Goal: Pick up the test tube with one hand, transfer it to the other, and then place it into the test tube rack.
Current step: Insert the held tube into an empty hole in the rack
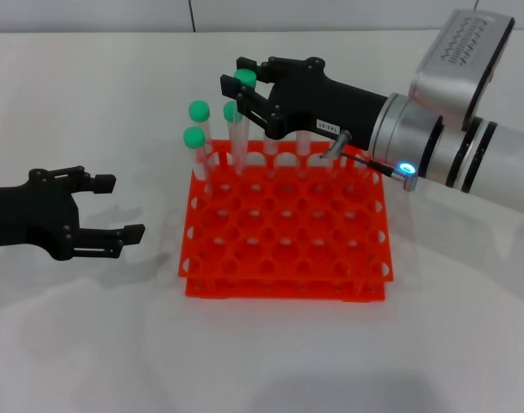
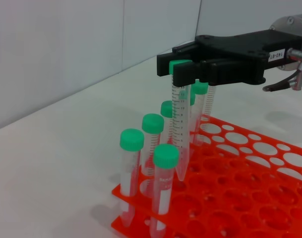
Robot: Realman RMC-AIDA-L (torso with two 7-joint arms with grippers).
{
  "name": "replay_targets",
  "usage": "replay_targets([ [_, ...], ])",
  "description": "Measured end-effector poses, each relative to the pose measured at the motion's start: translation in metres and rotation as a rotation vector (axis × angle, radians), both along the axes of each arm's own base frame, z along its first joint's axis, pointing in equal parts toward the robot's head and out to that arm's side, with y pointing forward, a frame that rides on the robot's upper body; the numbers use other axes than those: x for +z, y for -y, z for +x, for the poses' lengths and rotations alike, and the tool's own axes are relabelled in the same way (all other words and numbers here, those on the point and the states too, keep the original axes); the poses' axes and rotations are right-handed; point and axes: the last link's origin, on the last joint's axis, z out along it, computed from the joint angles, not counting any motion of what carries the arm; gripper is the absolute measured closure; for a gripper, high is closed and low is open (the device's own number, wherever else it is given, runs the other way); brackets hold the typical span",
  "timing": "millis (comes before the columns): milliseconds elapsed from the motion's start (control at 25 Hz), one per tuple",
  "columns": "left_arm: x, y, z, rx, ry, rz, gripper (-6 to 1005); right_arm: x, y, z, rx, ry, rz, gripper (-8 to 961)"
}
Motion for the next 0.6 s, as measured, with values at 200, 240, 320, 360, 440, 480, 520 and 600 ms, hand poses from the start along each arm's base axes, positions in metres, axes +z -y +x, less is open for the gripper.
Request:
replay_targets([
  [200,0.0000,-0.0004,0.0004,-0.001,0.000,0.000,105,-0.0017,0.0012,0.0029,0.012,0.021,0.009,682],
  [240,0.0000,-0.0005,0.0006,-0.002,0.000,0.000,106,-0.0021,0.0015,0.0031,0.015,0.024,0.008,682],
  [320,0.0000,-0.0011,0.0011,-0.004,0.000,0.000,106,-0.0033,0.0024,0.0028,0.026,0.033,0.010,682],
  [360,0.0000,-0.0012,0.0013,-0.004,0.000,0.000,106,-0.0035,0.0025,0.0027,0.029,0.036,0.012,682],
  [440,0.0000,-0.0013,0.0014,-0.005,0.000,0.000,106,-0.0038,0.0027,0.0024,0.027,0.032,0.012,683],
  [480,0.0000,-0.0013,0.0014,-0.005,0.000,0.000,106,-0.0041,0.0029,0.0022,0.025,0.029,0.012,683],
  [520,0.0000,-0.0013,0.0014,-0.005,0.000,0.000,106,-0.0045,0.0031,0.0020,0.026,0.029,0.012,683],
  [600,0.0000,-0.0014,0.0015,-0.005,0.000,0.000,106,-0.0051,0.0035,0.0022,0.030,0.033,0.014,683],
])
